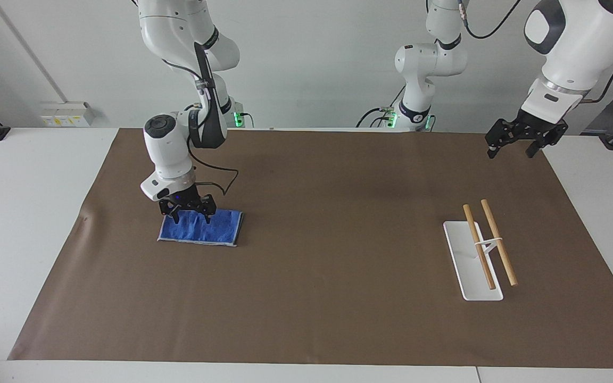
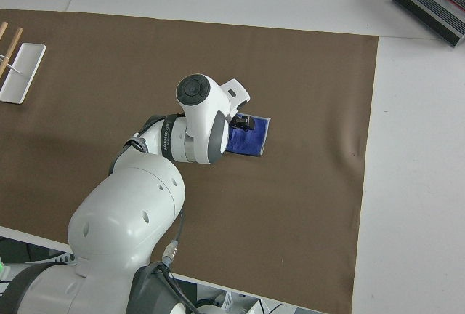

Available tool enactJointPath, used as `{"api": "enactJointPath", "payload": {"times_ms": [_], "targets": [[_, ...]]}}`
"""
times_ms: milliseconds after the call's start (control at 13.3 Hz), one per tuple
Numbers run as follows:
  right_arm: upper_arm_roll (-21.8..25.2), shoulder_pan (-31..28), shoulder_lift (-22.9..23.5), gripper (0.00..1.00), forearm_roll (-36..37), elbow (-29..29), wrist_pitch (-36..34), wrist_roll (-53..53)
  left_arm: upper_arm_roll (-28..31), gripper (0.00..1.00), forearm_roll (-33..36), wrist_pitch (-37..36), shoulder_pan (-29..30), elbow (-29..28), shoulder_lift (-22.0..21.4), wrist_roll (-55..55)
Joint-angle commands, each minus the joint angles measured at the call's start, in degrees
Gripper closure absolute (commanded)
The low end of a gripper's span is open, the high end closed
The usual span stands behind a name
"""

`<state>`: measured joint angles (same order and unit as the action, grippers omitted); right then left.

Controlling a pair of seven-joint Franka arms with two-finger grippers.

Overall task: Right arm passes towel to left arm to hang
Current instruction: 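Reach the right gripper down onto the blue towel's edge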

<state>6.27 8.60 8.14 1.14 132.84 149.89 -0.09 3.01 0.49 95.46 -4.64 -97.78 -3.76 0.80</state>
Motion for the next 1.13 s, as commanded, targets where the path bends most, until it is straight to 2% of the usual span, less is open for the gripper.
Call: {"api": "enactJointPath", "payload": {"times_ms": [0, 677, 752, 902, 1053], "targets": [[-0.38, -0.95, -0.06, 0.0, -0.7, 1.46, 1.81, -3.42, -0.46, 0.0, 1.18, -0.1, 0.6, -1.1, -1.17, -0.36], [-0.38, -0.95, 0.82, 0.0, -9.58, 1.9, 2.51, -9.92, -0.55, 0.0, 1.18, -0.1, 0.68, -1.1, -1.17, -0.36], [-0.38, -0.87, 0.82, 0.06, -9.58, 1.9, 2.51, -9.92, -0.55, 0.0, 1.18, -0.1, 0.68, -1.1, -1.17, -0.36], [-0.38, -0.43, 0.82, 0.54, -9.58, 1.9, 2.43, -9.92, -0.55, 0.0, 1.18, -0.1, 0.68, -1.1, -1.17, -0.36], [-0.38, -0.34, 0.82, 0.9, -9.58, 1.9, 2.34, -9.58, -0.46, 0.0, 1.18, -0.1, 0.68, -1.1, -1.25, -0.36]]}}
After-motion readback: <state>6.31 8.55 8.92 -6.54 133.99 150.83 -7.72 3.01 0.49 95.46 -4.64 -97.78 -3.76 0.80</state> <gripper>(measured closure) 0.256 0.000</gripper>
